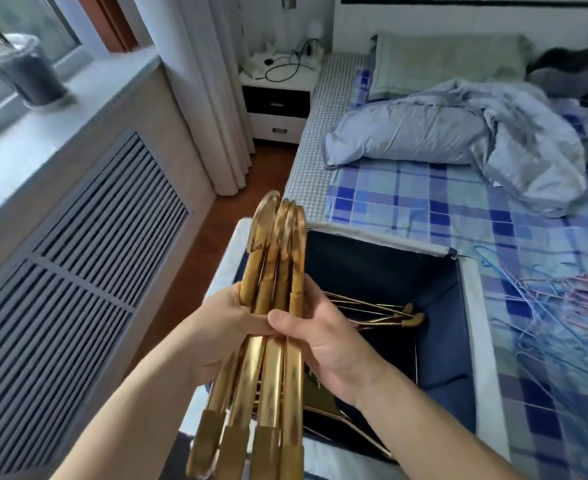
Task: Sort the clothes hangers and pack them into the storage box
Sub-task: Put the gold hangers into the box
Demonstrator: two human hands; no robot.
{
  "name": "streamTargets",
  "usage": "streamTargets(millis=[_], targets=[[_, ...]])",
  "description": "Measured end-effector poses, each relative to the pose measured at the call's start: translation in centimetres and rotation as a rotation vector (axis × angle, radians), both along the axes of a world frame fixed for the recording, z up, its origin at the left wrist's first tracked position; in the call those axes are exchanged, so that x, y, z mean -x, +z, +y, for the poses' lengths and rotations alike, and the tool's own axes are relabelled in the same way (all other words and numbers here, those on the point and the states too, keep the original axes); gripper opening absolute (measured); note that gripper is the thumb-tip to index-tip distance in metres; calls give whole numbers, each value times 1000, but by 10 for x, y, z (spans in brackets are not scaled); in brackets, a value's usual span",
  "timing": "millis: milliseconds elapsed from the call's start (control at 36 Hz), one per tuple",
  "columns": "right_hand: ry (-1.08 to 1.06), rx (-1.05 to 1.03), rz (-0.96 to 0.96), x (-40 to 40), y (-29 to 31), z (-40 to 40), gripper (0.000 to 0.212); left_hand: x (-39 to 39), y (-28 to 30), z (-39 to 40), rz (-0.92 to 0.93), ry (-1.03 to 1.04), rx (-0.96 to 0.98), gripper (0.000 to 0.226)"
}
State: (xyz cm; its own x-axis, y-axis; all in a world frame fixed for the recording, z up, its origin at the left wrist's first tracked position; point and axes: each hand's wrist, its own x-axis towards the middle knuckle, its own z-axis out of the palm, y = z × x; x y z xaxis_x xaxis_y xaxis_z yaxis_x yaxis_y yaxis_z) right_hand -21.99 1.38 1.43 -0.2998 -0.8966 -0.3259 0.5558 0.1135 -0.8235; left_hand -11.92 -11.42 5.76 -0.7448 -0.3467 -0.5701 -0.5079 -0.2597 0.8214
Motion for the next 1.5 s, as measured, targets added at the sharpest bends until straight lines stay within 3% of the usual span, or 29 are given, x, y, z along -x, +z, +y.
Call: streamTargets(millis=[111,222,306,361,500,556,722,806,861,944,1028,1139,1250,1417,1500], targets=[[-170,-37,94,-4,10,-5,46,-1,9,7,79,-25,-12,32],[-164,-41,304,5,25,-7,43,-5,18,-6,107,-106,-100,31],[-205,-154,392,29,31,2,26,-15,18,-24,43,-56,-160,38],[-196,-229,348,51,29,16,18,-24,16,-35,25,22,-154,38],[-56,-215,-34,85,4,53,14,-34,9,-47,90,179,-85,52],[1,-241,-95,80,-9,60,15,-33,6,-49,122,228,-119,51],[90,-492,-6,69,-59,44,18,-29,-3,-52,130,255,-155,40],[167,-524,-85,70,-78,26,15,-28,-7,-49,115,260,-167,41],[232,-506,-129,73,-95,18,24,-30,-9,-46,98,268,-184,40],[357,-540,-24,82,-116,8,37,-35,-12,-45,65,277,-198,42],[503,-605,81,95,-135,-3,28,-41,-16,-46,22,287,-176,45],[510,-720,153,109,-165,-3,19,-42,-22,-44,-21,309,-152,46],[483,-813,-18,107,-202,19,25,-41,-27,-41,-39,329,-146,44],[781,-915,-178,83,-252,44,23,-34,-37,-36,-85,343,-128,42],[840,-999,-189,82,-267,49,44,-30,-41,-31,-100,342,-120,38]])
